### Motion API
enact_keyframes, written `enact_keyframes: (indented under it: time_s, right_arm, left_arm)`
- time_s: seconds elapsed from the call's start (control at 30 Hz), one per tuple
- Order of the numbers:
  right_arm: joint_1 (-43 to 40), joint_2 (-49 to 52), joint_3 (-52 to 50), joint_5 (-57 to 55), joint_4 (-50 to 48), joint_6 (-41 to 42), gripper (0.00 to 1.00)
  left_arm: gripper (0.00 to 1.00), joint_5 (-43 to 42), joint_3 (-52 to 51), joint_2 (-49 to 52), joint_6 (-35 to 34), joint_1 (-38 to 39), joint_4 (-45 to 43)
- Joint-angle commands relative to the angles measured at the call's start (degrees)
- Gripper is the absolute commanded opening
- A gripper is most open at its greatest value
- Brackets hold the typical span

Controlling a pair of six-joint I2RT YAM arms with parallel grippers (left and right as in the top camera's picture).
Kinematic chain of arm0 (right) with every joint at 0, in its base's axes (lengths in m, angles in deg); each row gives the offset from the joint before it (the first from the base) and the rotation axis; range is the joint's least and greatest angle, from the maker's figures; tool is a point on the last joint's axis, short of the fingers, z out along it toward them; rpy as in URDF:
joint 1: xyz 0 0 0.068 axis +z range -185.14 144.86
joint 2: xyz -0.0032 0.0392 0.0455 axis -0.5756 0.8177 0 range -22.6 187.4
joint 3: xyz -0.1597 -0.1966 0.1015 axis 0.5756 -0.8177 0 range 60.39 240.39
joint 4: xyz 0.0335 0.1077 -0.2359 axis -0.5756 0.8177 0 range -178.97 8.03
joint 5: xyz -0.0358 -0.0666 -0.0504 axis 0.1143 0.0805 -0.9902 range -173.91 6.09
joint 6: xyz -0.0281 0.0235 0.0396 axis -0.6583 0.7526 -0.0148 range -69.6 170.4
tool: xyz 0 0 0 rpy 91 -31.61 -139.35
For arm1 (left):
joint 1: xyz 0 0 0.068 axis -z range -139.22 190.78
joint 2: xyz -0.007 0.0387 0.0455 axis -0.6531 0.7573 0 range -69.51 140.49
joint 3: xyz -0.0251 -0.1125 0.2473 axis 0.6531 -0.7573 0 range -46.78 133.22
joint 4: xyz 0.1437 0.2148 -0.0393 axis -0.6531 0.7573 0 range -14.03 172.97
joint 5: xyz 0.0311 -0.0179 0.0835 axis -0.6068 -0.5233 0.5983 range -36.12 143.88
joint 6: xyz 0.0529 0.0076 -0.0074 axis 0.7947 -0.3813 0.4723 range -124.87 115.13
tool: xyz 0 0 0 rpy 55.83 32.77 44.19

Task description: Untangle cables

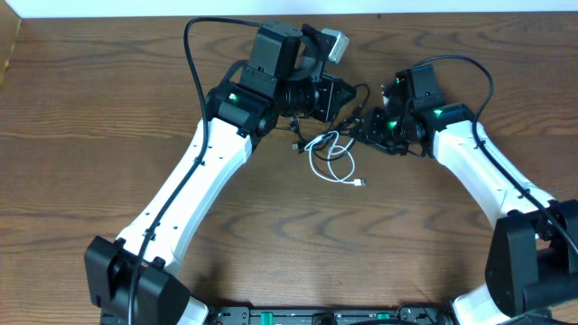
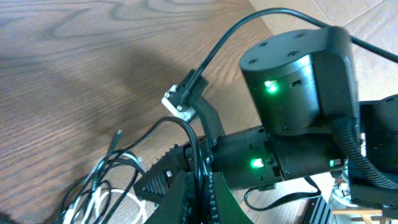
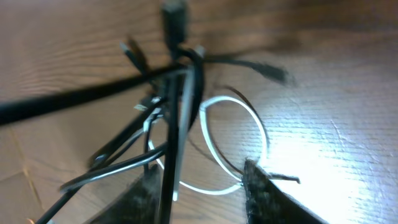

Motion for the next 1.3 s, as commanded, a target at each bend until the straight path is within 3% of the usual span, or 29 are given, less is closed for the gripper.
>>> enact_keyframes:
  time_s: [0.0,0.1,0.27,0.53,0.7,0.83,0.93,1.07,1.13,1.27]
  right_arm:
    - [0.3,2.1,0.4,-3.7,3.2,0.8,0.27]
    - [0.3,3.5,0.3,-7.0,5.7,0.0,0.13]
    - [0.1,5.6,0.3,-11.9,7.6,-0.9,0.02]
    - [-5.7,5.6,0.3,-18.3,11.8,-6.5,0.01]
    - [-15.3,3.5,0.3,-14.6,14.3,-14.8,0.01]
    - [-23.5,-1.1,0.4,-12.5,14.9,-15.6,0.01]
    - [-29.0,-4.9,0.4,-2.3,13.8,-20.3,0.01]
    - [-29.9,-7.6,0.4,13.4,12.4,-28.3,0.01]
    - [-28.7,-8.2,0.4,13.9,12.4,-29.2,0.01]
    - [-26.4,-7.9,0.4,2.8,12.8,-24.1,0.01]
  left_arm:
    - [0.08,0.3,0.3,-1.4,-0.8,-0.9,-2.2]
    - [0.07,0.0,0.3,-2.3,-4.6,-2.6,-5.9]
    - [0.07,0.0,0.3,-6.7,-6.1,-6.0,-8.6]
    - [0.08,0.5,0.3,-15.3,-6.1,-19.1,-8.7]
    - [0.07,0.7,0.3,-15.9,-6.1,-28.8,-6.3]
    - [0.07,5.1,0.3,-15.7,-6.0,-34.8,-2.3]
    - [0.08,5.2,0.3,-15.7,-4.5,-36.3,-0.6]
    - [0.07,5.2,0.3,-15.5,-4.1,-35.9,0.2]
    - [0.08,5.2,0.3,-15.5,-4.1,-35.8,-1.2]
    - [0.07,4.5,0.3,-15.8,-5.8,-35.8,-10.5]
